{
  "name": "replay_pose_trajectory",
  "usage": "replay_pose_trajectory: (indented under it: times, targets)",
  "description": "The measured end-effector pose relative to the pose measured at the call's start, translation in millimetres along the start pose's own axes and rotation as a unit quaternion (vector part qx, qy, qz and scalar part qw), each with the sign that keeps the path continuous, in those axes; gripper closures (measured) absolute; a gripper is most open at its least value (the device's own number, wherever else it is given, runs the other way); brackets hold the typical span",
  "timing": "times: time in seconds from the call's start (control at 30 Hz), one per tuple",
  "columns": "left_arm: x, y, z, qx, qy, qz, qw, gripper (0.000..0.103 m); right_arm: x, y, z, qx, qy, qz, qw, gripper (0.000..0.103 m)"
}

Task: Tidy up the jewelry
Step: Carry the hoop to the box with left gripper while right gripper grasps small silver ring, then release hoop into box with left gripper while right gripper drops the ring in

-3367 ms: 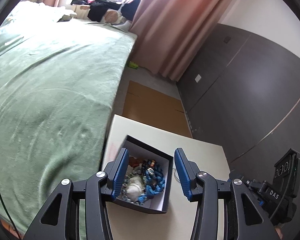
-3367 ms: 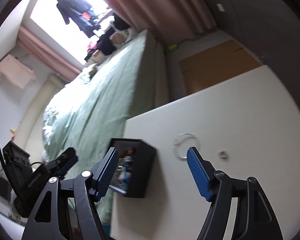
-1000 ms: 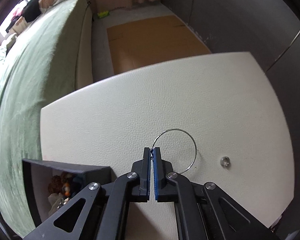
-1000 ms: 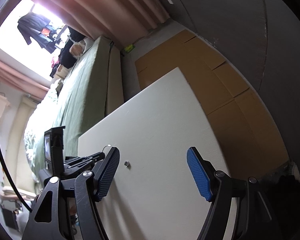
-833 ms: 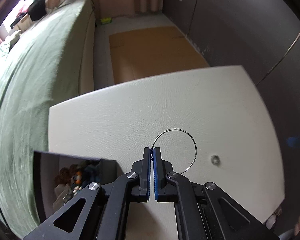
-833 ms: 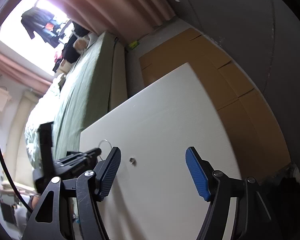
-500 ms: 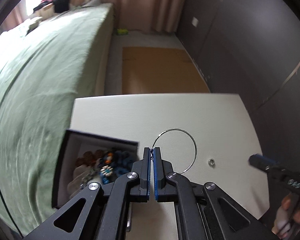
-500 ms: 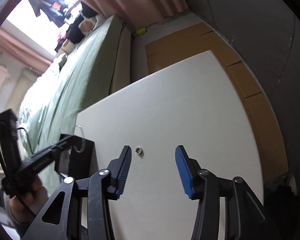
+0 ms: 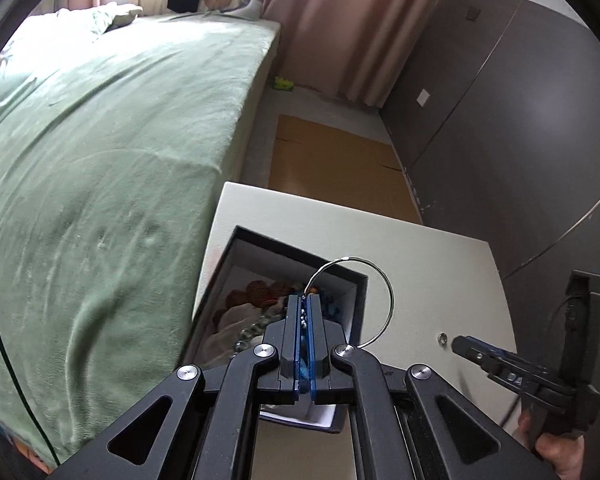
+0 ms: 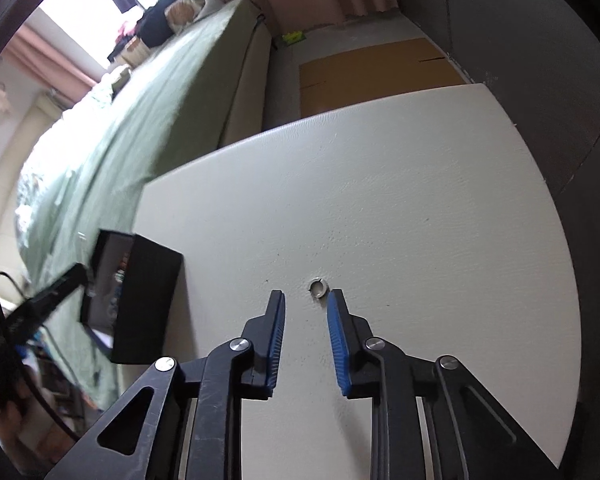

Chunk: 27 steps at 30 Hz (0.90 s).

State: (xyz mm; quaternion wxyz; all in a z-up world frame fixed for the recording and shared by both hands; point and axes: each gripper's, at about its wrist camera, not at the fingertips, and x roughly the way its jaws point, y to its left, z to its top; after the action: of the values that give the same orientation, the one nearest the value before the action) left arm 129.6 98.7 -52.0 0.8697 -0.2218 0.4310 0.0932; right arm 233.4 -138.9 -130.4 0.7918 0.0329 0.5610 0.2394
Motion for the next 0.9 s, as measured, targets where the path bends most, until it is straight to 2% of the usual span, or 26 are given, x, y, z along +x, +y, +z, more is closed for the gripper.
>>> replay_pose_trajectory:
  times: [0.23, 0.47, 0.53, 0.57, 0.67, 0.8, 0.87, 0.9]
  targets:
    - [-4, 13, 1, -0.005, 0.000, -0.005, 1.0000, 0.101, 17, 8, 0, -0.020, 0.008, -0.053, 0.998, 0.081]
    - [2, 26, 0, -0.009, 0.013, 0.011, 0.9998, 0.101, 21, 15, 5, -0.038, 0.001, -0.094, 0.995, 0.081]
    - [5, 28, 0, -0.013, 0.018, 0.012, 0.9997, 0.101, 21, 18, 5, -0.052, 0.000, -0.114, 0.992, 0.089]
    - [7, 29, 1, -0.015, 0.021, 0.013, 0.9996, 0.101, 20, 19, 5, -0.057, -0.001, -0.118, 0.991, 0.088]
    - [11, 31, 3, -0.027, 0.029, 0.015, 0.9991, 0.100, 18, 20, 4, -0.062, -0.002, -0.108, 0.992, 0.089]
    - [8, 32, 5, -0.044, 0.035, -0.017, 0.9983, 0.099, 10, 27, 3, -0.059, -0.014, -0.088, 0.994, 0.089]
    - [3, 33, 5, -0.048, 0.030, -0.025, 0.9981, 0.094, 1, 30, 3, -0.057, -0.026, -0.073, 0.995, 0.089]
    - [-1, 34, 5, -0.051, 0.025, -0.031, 0.9979, 0.087, -4, 32, 2, -0.056, -0.032, -0.066, 0.996, 0.089]
